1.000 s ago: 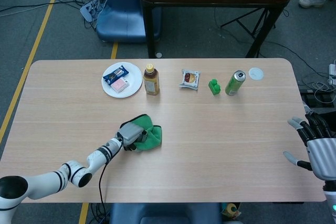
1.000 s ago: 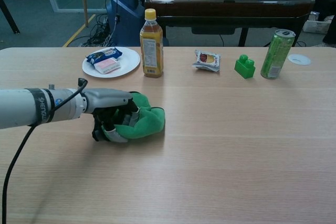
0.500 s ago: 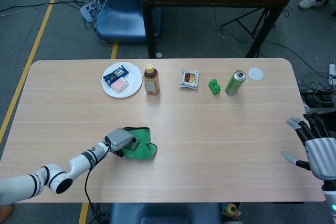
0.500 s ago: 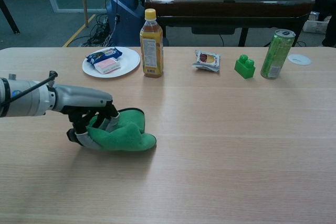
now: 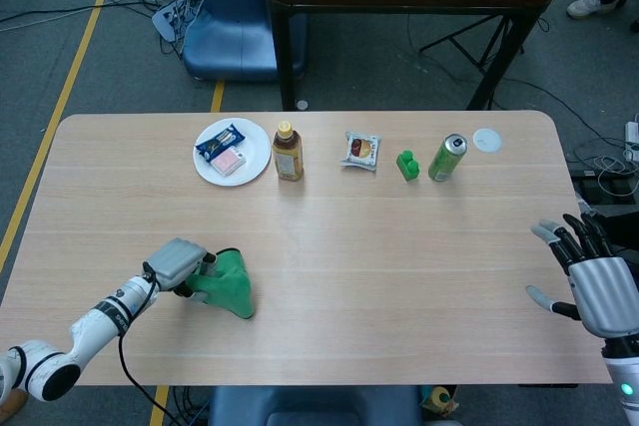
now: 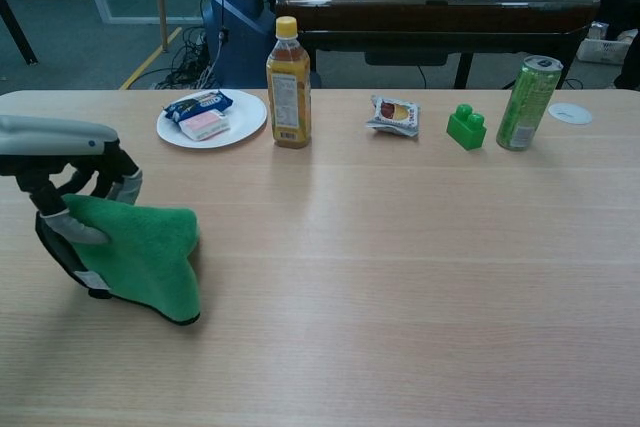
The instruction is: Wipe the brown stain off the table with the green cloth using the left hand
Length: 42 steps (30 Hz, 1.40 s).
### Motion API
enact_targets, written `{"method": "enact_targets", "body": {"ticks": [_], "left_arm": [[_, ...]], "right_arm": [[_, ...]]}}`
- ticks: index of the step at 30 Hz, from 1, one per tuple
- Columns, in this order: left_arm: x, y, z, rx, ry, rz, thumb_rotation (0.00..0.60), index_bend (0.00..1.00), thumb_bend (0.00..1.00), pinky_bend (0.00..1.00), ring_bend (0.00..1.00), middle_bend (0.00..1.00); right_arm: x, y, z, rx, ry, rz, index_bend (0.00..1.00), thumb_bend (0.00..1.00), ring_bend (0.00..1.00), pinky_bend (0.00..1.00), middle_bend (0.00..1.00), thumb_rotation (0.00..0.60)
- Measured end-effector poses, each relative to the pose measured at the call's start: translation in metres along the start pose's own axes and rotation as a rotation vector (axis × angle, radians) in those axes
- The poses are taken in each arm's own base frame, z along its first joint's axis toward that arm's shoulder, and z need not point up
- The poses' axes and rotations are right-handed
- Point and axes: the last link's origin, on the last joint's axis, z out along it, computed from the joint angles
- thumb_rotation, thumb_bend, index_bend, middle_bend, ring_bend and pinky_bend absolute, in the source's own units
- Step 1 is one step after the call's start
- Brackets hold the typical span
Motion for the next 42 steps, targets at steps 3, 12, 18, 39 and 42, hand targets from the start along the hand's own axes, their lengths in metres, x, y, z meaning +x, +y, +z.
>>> {"method": "enact_targets", "body": {"ticks": [3, 12, 18, 39, 42], "left_arm": [[-0.003, -0.001, -0.007, 0.003, -0.01, 0.013, 0.6, 0.56, 0.22, 0.65, 0.54, 0.59], [-0.01, -0.006, -0.008, 0.039, -0.055, 0.045, 0.6, 0.01, 0.21, 0.4, 0.11, 0.05], [-0.005, 0.002, -0.007, 0.026, -0.016, -0.004, 0.6, 0.0, 0.2, 0.2, 0.0, 0.0], [0.014, -0.018, -0.044, 0.112, 0.318, -0.096, 0.6, 0.0, 0.2, 0.19, 0.0, 0.0], [0.009, -0.027, -0.058, 0.172, 0.363, -0.091, 0.6, 0.0, 0.2, 0.19, 0.0, 0.0]], "right_arm": [[0.0, -0.001, 0.0, 0.002, 0.0, 0.0, 0.21, 0.22, 0.1, 0.03, 0.22, 0.6], [0.002, 0.001, -0.002, -0.006, 0.003, -0.003, 0.21, 0.22, 0.1, 0.03, 0.22, 0.6], [0.002, 0.001, -0.003, -0.007, 0.003, -0.002, 0.21, 0.22, 0.1, 0.03, 0.22, 0.6], [-0.002, 0.014, -0.004, -0.036, -0.027, 0.008, 0.21, 0.22, 0.1, 0.03, 0.22, 0.6], [-0.004, 0.016, -0.003, -0.028, -0.039, 0.009, 0.21, 0.22, 0.1, 0.03, 0.22, 0.6]]}}
